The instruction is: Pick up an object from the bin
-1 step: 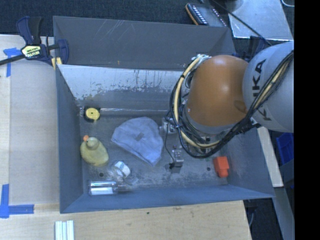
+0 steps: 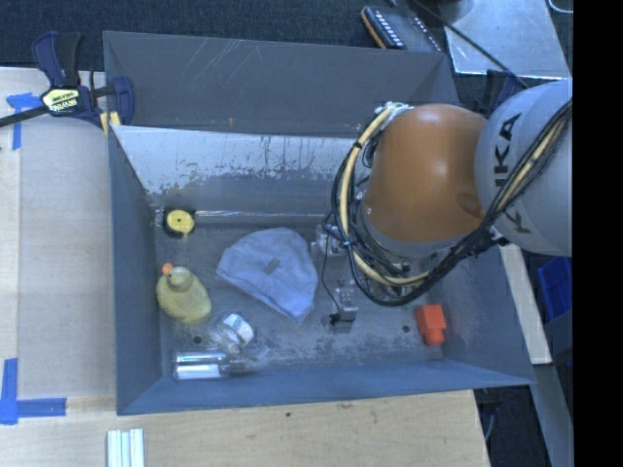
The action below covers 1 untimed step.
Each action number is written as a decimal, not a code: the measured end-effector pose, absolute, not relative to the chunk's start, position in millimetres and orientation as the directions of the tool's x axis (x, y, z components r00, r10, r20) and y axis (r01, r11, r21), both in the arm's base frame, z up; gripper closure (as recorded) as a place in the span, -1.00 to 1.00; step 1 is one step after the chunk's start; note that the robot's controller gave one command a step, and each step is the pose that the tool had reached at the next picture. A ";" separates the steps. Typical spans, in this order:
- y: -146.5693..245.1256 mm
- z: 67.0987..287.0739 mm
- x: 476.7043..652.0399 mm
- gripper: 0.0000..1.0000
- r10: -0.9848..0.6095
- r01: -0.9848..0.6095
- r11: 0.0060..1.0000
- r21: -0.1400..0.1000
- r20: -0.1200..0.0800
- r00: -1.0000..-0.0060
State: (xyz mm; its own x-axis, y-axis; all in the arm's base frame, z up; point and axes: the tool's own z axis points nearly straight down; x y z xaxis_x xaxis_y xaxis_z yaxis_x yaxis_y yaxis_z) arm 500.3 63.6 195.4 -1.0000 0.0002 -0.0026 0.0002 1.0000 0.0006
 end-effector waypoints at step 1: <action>121.0 127.4 520.2 -1.00 -0.076 -0.076 0.997 0.001 -0.002 -0.997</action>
Offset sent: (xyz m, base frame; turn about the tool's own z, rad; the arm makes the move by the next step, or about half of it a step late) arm 0.0462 0.0470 -0.0421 -0.1083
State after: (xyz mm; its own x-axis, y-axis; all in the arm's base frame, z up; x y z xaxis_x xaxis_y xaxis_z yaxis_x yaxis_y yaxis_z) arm 520.2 121.0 127.4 -0.9971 -0.0759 -0.0020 -0.0759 0.9971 0.0009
